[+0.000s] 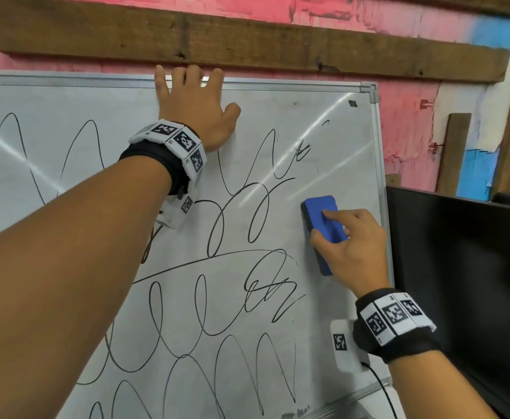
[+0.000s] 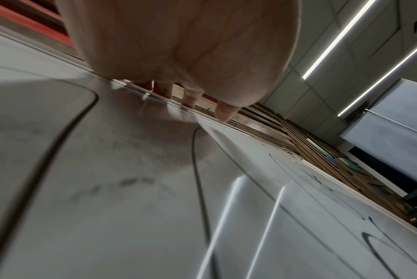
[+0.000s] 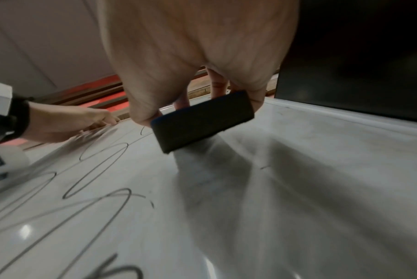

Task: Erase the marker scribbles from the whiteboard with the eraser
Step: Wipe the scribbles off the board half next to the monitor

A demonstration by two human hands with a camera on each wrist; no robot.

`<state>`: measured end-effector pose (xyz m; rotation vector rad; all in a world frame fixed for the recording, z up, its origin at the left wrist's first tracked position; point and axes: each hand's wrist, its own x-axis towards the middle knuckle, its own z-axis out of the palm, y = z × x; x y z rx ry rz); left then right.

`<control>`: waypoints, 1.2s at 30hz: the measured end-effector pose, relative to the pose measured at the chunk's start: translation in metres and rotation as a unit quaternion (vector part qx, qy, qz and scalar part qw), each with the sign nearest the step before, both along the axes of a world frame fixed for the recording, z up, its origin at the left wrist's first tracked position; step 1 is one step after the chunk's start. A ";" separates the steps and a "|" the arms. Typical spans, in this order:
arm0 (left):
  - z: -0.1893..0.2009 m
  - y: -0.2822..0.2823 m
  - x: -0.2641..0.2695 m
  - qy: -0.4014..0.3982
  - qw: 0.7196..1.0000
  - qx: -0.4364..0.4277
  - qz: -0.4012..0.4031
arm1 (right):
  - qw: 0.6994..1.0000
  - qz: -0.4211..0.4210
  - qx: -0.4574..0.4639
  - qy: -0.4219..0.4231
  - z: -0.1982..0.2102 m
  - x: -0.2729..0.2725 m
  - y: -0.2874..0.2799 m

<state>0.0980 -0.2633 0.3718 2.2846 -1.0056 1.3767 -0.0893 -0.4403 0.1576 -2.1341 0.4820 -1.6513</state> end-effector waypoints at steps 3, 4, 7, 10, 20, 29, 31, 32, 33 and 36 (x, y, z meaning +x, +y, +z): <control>0.001 0.000 0.000 0.001 1.000 -0.002 -0.001 | 1.000 -0.004 0.000 -0.011 0.011 0.006 0.004; 0.001 -0.001 0.000 0.001 1.000 -0.004 -0.001 | 1.000 0.004 -0.008 -0.007 0.012 0.009 0.006; -0.001 -0.001 0.001 -0.003 1.000 -0.011 -0.003 | 1.000 0.012 -0.026 0.009 0.016 0.012 0.008; -0.002 -0.002 0.001 -0.002 1.000 -0.015 -0.006 | 1.000 0.001 -0.009 -0.001 0.041 0.015 0.003; -0.003 -0.003 0.002 -0.002 1.000 -0.021 -0.009 | 1.000 0.000 0.015 0.008 0.070 0.019 0.000; -0.001 -0.004 0.001 0.004 1.000 -0.019 0.000 | 1.000 -0.016 -0.013 0.001 0.107 0.030 -0.006; -0.001 -0.004 0.001 0.003 1.000 -0.021 -0.001 | 1.000 -0.011 -0.016 0.003 0.106 0.030 -0.005; -0.002 -0.004 0.002 0.001 1.000 -0.021 -0.001 | 1.000 -0.007 -0.015 0.009 0.103 0.028 -0.003; -0.002 -0.004 0.002 -0.001 1.000 -0.021 -0.001 | 1.000 -0.003 -0.013 0.017 0.097 0.026 -0.002; -0.002 -0.005 0.003 -0.001 1.000 -0.025 -0.003 | 0.999 0.001 -0.017 0.036 0.082 0.018 0.001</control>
